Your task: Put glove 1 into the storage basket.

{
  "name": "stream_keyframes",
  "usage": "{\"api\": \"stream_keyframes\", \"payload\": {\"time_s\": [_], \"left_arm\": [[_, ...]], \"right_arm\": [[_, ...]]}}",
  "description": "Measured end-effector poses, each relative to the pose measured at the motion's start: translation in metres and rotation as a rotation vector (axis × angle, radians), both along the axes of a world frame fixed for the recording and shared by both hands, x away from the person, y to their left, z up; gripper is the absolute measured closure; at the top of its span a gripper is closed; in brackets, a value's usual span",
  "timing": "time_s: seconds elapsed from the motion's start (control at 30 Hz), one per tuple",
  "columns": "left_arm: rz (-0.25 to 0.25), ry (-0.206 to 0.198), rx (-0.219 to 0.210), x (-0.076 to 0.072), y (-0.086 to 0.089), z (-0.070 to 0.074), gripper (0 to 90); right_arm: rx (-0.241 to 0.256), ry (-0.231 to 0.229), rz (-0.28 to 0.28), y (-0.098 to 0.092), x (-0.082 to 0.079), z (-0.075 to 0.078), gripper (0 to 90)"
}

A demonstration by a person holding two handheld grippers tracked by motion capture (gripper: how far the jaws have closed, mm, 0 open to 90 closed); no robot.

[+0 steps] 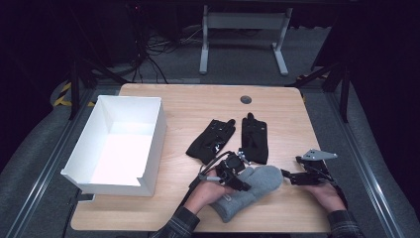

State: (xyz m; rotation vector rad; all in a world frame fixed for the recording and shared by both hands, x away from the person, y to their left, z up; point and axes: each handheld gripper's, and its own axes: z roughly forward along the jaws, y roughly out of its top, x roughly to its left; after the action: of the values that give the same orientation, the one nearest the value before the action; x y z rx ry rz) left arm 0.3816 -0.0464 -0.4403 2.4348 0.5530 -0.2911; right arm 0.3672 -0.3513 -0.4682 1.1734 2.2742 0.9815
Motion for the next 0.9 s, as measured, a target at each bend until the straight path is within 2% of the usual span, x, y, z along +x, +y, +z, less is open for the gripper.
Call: {"api": "stream_keyframes", "payload": {"time_s": [0.17, 0.3, 0.37, 0.4, 0.47, 0.5, 0.6, 0.7, 0.77, 0.83, 0.9], "left_arm": [[0.010, -0.008, -0.027, -0.001, 0.004, 0.008, 67.4], [0.018, -0.037, -0.032, -0.003, 0.007, 0.021, 69.7], [0.018, -0.052, -0.049, -0.003, 0.010, 0.028, 73.1], [0.031, -0.054, -0.073, -0.003, 0.013, 0.031, 76.6], [0.026, -0.043, -0.098, -0.002, 0.017, 0.037, 77.7], [0.028, -0.056, -0.089, -0.001, 0.018, 0.039, 77.8], [0.039, -0.060, -0.082, 0.002, 0.020, 0.041, 78.1], [0.037, -0.023, -0.094, 0.005, 0.020, 0.039, 78.2], [0.038, -0.014, -0.101, 0.004, 0.021, 0.039, 78.5], [0.020, -0.005, -0.112, 0.003, 0.021, 0.043, 78.4], [-0.014, 0.028, -0.097, 0.004, 0.018, 0.042, 78.3]], "right_arm": [[0.000, 0.000, 0.000, 0.000, 0.000, 0.000, 16.0], [-0.001, 0.000, 0.000, 0.000, 0.000, 0.000, 16.0], [-0.001, 0.000, 0.000, 0.000, 0.000, 0.000, 16.0], [-0.001, 0.001, -0.001, 0.000, 0.000, 0.000, 16.1], [0.000, 0.002, -0.001, 0.000, 0.000, 0.000, 16.0], [0.000, 0.002, -0.001, 0.000, 0.000, 0.000, 16.1], [0.000, 0.002, -0.001, 0.000, 0.000, 0.000, 16.1], [0.000, 0.002, -0.002, 0.000, 0.000, 0.000, 16.0], [0.000, 0.002, -0.003, 0.000, 0.000, 0.000, 16.0], [0.000, 0.002, -0.003, 0.000, 0.000, 0.000, 16.0], [0.000, 0.002, -0.003, 0.000, 0.000, 0.000, 16.0]]}}
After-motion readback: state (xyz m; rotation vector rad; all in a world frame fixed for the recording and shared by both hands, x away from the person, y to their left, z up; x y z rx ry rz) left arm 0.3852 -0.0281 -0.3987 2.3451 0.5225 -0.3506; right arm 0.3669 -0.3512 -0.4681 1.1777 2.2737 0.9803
